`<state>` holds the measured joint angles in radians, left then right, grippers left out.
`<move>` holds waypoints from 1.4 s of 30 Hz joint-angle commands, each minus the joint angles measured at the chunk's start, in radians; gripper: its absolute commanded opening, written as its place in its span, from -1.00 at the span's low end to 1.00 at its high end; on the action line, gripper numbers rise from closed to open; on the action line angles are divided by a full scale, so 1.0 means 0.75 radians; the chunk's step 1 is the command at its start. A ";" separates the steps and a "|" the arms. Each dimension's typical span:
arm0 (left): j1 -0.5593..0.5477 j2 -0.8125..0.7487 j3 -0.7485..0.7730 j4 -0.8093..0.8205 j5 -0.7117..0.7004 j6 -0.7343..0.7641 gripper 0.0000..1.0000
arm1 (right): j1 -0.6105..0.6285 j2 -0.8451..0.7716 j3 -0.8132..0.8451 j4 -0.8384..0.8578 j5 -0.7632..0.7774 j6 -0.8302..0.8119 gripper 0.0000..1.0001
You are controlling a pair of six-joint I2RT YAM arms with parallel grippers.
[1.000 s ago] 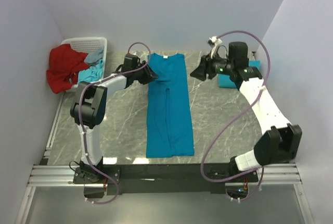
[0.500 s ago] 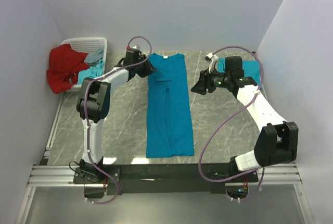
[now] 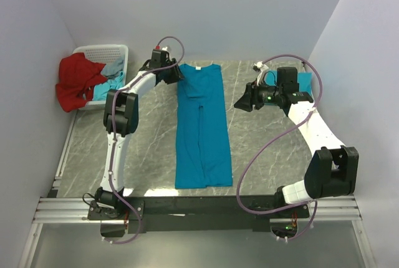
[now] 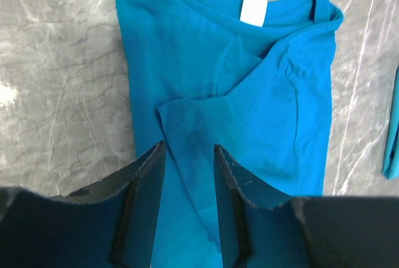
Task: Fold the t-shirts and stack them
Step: Fold the tshirt
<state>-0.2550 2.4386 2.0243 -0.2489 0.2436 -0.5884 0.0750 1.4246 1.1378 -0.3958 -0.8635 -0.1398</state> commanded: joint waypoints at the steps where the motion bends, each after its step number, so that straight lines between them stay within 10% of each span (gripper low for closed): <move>1: 0.017 0.033 0.085 -0.024 0.064 0.095 -0.14 | -0.014 -0.038 0.021 0.018 -0.039 -0.020 0.15; 42: 0.019 0.183 0.246 0.005 0.068 0.138 -0.09 | -0.082 -0.010 0.033 0.000 -0.076 -0.010 0.13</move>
<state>-0.2398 2.5671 2.1628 -0.2520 0.3195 -0.5091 0.0235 1.4246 1.1381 -0.3977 -0.8928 -0.1467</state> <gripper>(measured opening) 0.455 0.565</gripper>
